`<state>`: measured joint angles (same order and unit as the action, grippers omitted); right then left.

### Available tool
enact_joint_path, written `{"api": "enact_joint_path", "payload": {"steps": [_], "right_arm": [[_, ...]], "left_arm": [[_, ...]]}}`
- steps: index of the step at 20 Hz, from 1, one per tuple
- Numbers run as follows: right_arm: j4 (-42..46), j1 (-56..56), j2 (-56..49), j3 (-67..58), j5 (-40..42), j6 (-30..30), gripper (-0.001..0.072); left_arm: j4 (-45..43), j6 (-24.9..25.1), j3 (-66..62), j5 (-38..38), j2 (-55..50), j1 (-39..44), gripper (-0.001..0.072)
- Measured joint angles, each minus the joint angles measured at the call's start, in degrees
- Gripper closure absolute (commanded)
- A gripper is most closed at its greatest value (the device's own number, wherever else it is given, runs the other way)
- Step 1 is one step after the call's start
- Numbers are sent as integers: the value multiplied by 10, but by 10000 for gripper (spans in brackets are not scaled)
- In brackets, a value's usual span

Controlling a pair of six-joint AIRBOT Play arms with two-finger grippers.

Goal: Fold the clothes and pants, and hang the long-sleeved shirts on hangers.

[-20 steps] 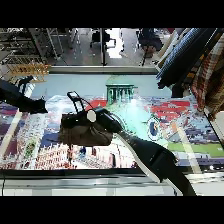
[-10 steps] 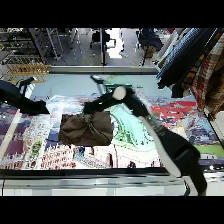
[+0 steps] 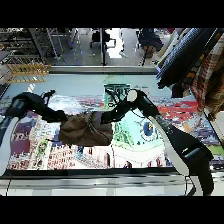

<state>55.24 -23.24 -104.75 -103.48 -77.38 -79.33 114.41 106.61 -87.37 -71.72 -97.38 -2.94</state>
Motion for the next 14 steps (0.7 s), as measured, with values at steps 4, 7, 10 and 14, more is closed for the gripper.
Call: {"api": "enact_joint_path", "payload": {"steps": [4, 7, 10, 14], "right_arm": [[1, 7, 24, 8, -8, 9, 133], [12, 11, 60, 10, -10, 18, 134], [40, 16, 97, 11, -12, 22, 141], [61, 26, 124, 11, -11, 25, 146]], "left_arm": [[1, 60, 3, 81, -14, 30, 214], [3, 162, 3, 111, -16, 47, 209], [4, 299, 3, 109, -10, 59, 210], [5, 496, 3, 67, 7, 77, 214]]}}
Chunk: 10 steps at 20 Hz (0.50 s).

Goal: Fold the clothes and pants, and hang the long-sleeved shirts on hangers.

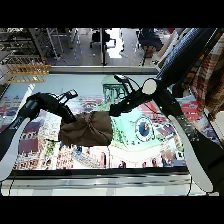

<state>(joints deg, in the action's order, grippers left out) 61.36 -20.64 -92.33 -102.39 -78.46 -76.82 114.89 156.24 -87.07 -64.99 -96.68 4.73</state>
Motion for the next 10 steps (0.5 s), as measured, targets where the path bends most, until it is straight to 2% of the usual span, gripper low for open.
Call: {"api": "enact_joint_path", "payload": {"steps": [3, 8, 9, 10], "right_arm": [[9, 4, 6, 0, 3, 0, 147], [15, 6, 10, 0, 6, 0, 148], [15, 6, 10, 0, 6, 0, 149], [16, 6, 10, 0, 6, 0, 149]], "left_arm": [[-6, 83, 0, -18, 2, 17, 214], [-46, 132, 0, -11, -4, 40, 229], [-50, 136, 0, -9, -6, 43, 258], [-53, 138, 0, -7, -8, 45, 385]]}}
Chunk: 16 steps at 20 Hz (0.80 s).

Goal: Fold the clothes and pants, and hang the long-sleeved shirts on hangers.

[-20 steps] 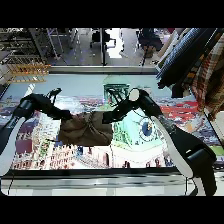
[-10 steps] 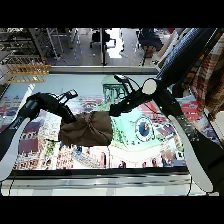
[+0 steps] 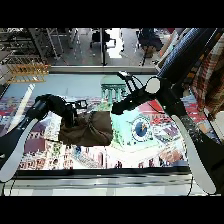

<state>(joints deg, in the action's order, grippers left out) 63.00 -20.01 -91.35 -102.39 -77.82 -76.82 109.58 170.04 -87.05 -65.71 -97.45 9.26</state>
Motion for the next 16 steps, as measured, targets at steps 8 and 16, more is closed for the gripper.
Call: {"api": "enact_joint_path", "payload": {"steps": [8, 16], "right_arm": [[2, 0, 0, 0, 0, 4, 150], [0, 0, 0, 0, 7, 2, 149]], "left_arm": [[-10, 7, 0, 8, -6, 5, 699], [1, -87, -3, 44, 9, -33, 378]]}}
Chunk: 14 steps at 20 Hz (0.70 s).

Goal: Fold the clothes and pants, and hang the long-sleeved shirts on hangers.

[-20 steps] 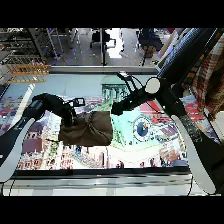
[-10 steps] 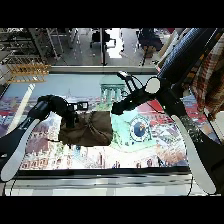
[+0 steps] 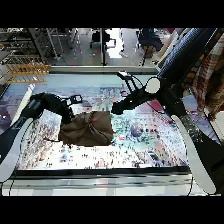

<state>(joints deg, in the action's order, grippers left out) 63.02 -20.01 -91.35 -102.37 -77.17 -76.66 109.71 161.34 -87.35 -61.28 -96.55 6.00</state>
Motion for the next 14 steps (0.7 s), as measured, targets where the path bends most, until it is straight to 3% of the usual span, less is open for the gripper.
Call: {"api": "enact_joint_path", "payload": {"steps": [1, 2, 7, 10, 14], "right_arm": [[0, 0, 0, 0, 4, -7, 148], [-2, -1, 0, 0, 9, -13, 147], [-4, -28, -21, 0, 28, -19, 147], [-4, -49, -47, 0, 33, -12, 147], [-6, -46, -69, 0, 43, -21, 135]], "left_arm": [[5, -42, 0, -1, 1, -5, 244], [10, -96, 0, -7, 1, -11, 208], [17, -339, 0, -76, 2, -50, 208], [18, -419, 1, -137, 2, -76, 208], [20, -454, 1, -189, 2, -95, 208]]}}
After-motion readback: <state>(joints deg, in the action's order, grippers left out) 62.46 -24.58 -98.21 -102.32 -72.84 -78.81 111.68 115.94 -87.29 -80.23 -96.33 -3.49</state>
